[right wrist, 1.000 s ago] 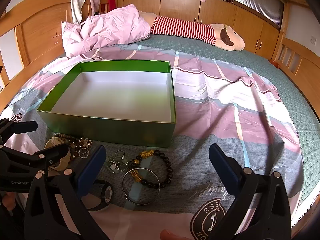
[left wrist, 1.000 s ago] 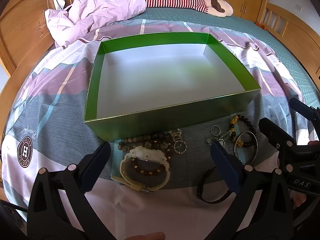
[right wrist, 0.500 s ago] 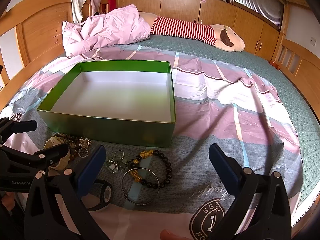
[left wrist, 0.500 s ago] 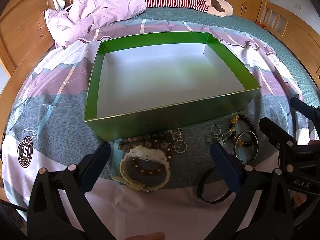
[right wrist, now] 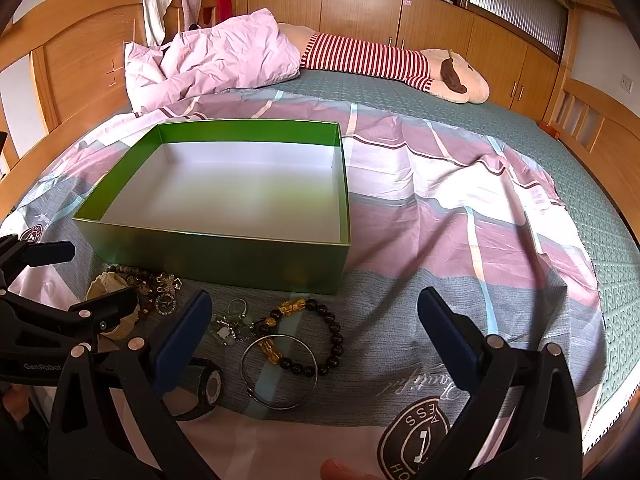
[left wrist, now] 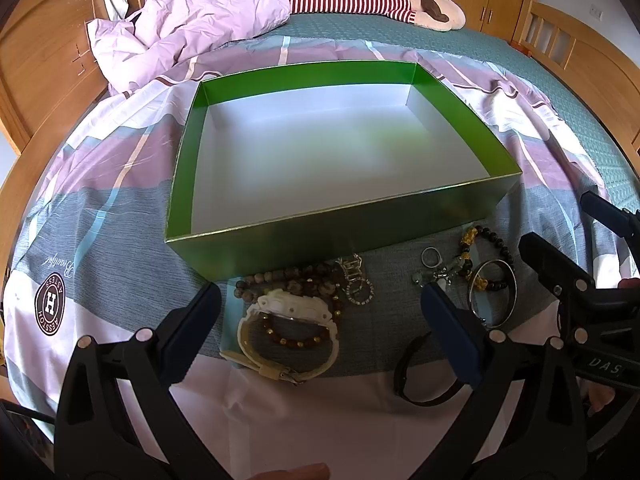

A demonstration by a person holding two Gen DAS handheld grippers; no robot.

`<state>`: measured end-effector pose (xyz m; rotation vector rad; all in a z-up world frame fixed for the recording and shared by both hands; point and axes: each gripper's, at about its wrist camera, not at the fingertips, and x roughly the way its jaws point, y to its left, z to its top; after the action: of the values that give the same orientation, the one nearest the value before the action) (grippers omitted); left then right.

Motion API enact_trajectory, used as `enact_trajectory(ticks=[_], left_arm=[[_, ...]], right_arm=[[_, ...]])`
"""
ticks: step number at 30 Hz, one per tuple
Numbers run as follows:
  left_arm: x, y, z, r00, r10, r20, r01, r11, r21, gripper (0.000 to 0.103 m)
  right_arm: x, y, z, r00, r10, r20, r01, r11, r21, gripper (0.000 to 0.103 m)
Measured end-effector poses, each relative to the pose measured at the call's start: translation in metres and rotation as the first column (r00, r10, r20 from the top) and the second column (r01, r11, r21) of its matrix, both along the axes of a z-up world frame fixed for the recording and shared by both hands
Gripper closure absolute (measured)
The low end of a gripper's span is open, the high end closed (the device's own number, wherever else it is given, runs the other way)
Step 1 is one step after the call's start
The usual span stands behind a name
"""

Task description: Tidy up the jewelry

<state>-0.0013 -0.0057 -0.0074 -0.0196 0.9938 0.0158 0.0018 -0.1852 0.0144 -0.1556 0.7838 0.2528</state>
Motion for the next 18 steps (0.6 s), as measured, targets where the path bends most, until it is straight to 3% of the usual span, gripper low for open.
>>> enact_trajectory(ticks=[18], left_arm=[[0.0000, 0.0000, -0.0014, 1.000, 0.000, -0.005, 0.000, 1.000, 0.006, 0.004]], right_arm=[[-0.0014, 0.0013, -0.0001, 1.000, 0.002, 0.001, -0.002, 1.000, -0.004, 0.003]])
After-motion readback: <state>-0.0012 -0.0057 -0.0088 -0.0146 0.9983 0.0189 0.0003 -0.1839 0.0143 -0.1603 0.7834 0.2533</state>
